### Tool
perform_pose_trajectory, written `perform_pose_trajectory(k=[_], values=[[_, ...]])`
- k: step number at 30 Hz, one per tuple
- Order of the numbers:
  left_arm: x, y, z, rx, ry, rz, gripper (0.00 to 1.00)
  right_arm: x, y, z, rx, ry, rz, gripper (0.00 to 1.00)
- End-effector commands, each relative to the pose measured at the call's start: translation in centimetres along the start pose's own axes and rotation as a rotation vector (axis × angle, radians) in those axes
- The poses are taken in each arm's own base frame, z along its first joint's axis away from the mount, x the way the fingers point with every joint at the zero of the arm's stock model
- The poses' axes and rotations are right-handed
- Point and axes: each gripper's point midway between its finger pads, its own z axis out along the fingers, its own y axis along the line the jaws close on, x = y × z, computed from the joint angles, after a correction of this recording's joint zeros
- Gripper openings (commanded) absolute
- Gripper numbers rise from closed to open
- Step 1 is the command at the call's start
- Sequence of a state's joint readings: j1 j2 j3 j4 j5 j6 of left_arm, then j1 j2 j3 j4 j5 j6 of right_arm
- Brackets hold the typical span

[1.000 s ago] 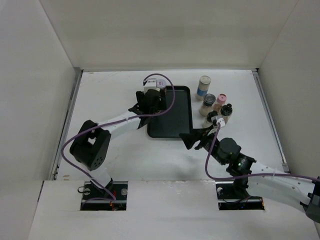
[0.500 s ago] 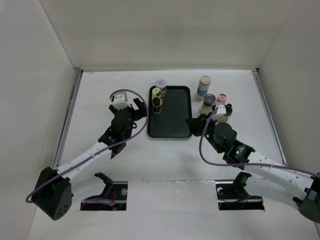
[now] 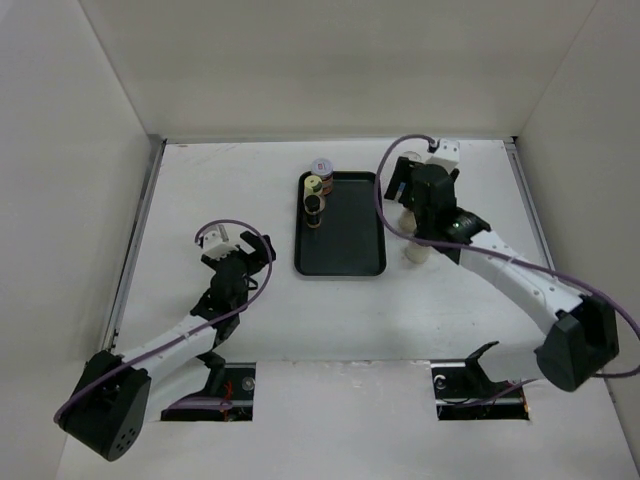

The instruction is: Organize the condiment bottles

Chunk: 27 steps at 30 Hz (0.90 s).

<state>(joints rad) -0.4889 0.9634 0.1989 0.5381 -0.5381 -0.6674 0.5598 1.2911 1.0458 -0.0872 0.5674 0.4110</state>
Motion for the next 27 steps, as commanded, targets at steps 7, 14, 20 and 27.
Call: perform_pose_trajectory(k=[7,14,20,27], values=[[-0.5,-1.3,0.7,0.053,-0.033,-0.092,0.87,-1.9,-3.2,9.6,0.139,0.073,-0.127,1.0],[-0.4,-1.3,0.9,0.051,-0.028,-0.094,0.87,-0.7,-3.1,15.2,0.115,0.127,-0.151,1.0],[0.1,-1.8,1.1,0.073,-0.006,-0.094,0.87,0.3,-2.6,18.2,0.073,0.149,-0.127,0.97],[0.1,-1.8,1.2,0.07,-0.005,-0.094,0.87,-1.2,-1.9,18.6,0.07,0.118,-0.115,0.38]])
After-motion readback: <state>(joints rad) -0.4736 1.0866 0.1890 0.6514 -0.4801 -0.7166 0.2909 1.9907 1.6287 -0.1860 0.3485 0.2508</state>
